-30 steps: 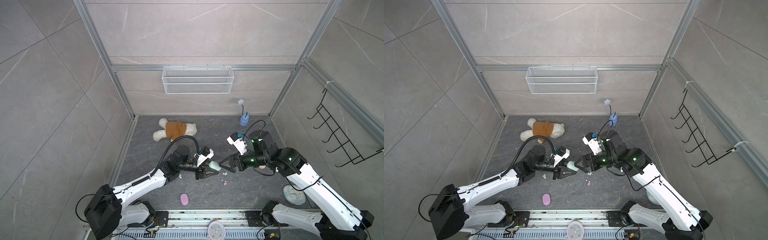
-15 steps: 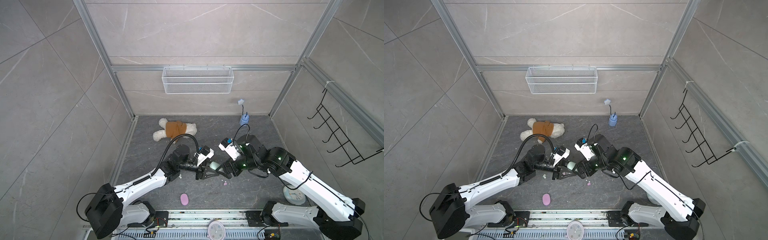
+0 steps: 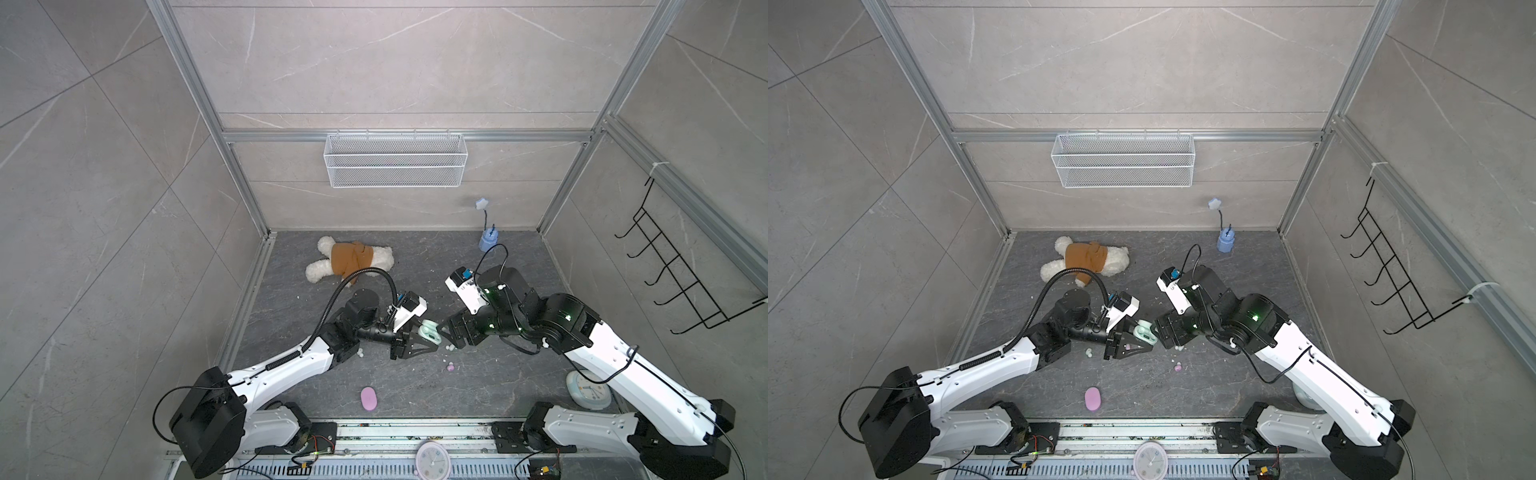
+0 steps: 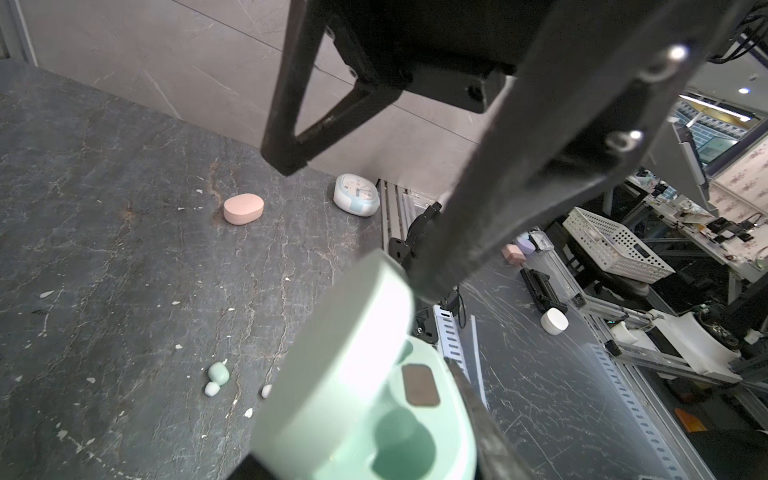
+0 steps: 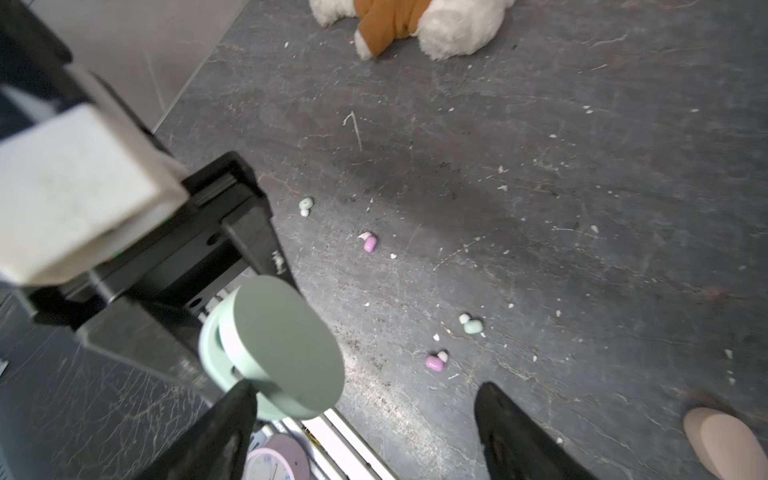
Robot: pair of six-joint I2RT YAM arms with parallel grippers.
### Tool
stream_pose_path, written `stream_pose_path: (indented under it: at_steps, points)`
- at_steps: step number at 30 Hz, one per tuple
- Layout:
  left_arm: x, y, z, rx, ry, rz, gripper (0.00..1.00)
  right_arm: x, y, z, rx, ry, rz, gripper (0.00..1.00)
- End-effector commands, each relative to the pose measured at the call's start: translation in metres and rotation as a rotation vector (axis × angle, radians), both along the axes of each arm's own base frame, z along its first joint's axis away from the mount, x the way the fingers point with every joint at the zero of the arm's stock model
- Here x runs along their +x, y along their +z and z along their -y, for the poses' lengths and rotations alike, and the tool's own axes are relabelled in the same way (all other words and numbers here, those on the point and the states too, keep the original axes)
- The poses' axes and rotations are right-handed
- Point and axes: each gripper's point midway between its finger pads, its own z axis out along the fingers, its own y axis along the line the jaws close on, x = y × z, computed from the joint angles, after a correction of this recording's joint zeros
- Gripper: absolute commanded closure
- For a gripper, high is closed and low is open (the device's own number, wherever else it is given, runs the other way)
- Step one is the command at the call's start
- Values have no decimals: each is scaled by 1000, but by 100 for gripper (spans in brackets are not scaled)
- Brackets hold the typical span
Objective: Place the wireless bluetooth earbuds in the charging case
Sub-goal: 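Pull the green case lid open with the right gripper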
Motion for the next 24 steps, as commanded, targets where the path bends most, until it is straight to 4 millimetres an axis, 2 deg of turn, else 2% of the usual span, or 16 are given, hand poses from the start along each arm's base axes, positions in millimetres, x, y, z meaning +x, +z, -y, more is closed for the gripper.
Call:
stream_pose_path:
  at_steps: [1, 9, 18, 21, 24]
  points:
    - [-13, 26, -4, -77, -51, 54, 76, 9, 2, 15, -37, -88, 19, 16]
    - [-13, 21, -7, -70, -22, 30, 77, 8, 13, 15, 8, -104, 25, 14]
    - [-2, 7, -15, -30, 102, -1, 77, -12, 22, 11, 130, -112, -57, 12]
    - [0, 2, -22, -20, 151, -1, 77, -18, 11, 14, 154, -156, -113, 10]
    - [0, -2, -29, -14, 191, 1, 77, -22, -10, 19, 151, -231, -189, 8]
